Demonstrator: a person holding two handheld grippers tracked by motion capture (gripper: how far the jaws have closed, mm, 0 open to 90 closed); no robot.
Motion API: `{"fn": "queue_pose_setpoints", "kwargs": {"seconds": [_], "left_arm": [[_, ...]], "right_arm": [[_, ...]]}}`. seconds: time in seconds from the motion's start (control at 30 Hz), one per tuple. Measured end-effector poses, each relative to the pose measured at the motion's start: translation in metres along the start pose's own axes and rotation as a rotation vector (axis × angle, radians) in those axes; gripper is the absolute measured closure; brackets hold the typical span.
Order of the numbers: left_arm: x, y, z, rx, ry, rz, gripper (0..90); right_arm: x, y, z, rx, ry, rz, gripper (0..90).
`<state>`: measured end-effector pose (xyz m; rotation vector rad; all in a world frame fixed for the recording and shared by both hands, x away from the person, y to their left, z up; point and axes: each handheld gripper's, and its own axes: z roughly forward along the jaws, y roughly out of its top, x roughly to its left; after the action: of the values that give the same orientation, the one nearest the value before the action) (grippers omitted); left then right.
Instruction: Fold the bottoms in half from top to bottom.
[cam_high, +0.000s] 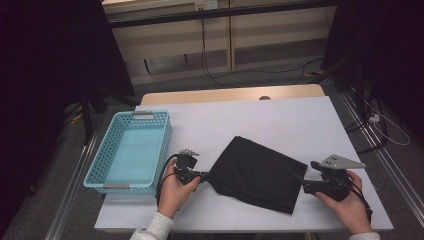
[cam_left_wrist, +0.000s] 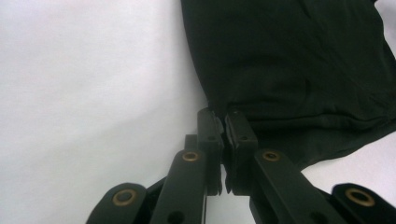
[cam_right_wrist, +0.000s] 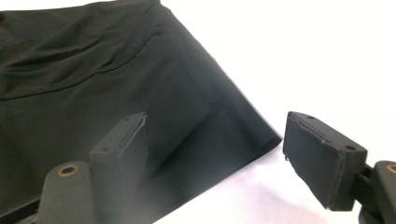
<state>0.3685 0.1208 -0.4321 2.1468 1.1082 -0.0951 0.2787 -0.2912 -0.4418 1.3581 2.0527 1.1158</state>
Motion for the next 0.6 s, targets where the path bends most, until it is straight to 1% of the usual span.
{"fn": "queue_pose_setpoints", "kwargs": {"seconds": [0.07,0.1,0.17,0.23,0.3,0.33,0.37,0.4,0.43,0.5,0.53,0.57,0.6], "left_arm": [[0.003,0.001,-0.005,-0.01,0.014,-0.002,86.5],[0.003,0.001,-0.005,-0.01,0.014,-0.002,86.5],[0.006,0.001,-0.007,-0.014,0.022,-0.01,86.5],[0.009,0.001,-0.008,-0.012,0.022,-0.012,86.5],[0.009,0.001,-0.007,-0.01,0.025,-0.012,86.5],[0.009,0.001,-0.007,-0.011,0.026,-0.012,86.4],[0.009,0.001,-0.007,-0.013,0.029,-0.012,86.5],[0.009,0.001,-0.007,-0.013,0.029,-0.012,86.5],[0.008,0.001,-0.007,-0.01,0.033,-0.007,86.5],[0.007,0.001,-0.007,-0.011,0.034,-0.006,86.4],[0.007,0.001,-0.007,-0.011,0.034,-0.006,86.4],[0.008,0.001,-0.008,-0.011,0.034,-0.002,86.4],[0.008,0.001,-0.008,-0.011,0.034,-0.002,86.5]], "right_arm": [[-0.001,0.002,0.003,0.0,-0.007,0.009,25.9],[-0.001,0.002,0.003,0.0,-0.007,0.009,25.9],[-0.001,0.005,0.007,0.0,0.005,0.022,28.2],[0.0,0.006,0.009,0.0,0.009,0.021,29.6],[0.002,0.008,0.011,-0.006,0.032,0.015,37.7],[0.005,0.011,0.014,0.002,0.06,0.001,44.0],[0.007,0.013,0.016,0.006,0.074,-0.01,47.4],[0.007,0.013,0.016,0.006,0.074,-0.01,47.4],[0.008,0.013,0.019,0.016,0.087,-0.016,50.9],[0.01,0.016,0.027,0.047,0.095,-0.023,56.5],[0.01,0.016,0.027,0.047,0.095,-0.023,56.5],[0.009,0.019,0.031,0.051,0.094,-0.025,59.9],[0.009,0.019,0.031,0.051,0.094,-0.025,59.9]]}}
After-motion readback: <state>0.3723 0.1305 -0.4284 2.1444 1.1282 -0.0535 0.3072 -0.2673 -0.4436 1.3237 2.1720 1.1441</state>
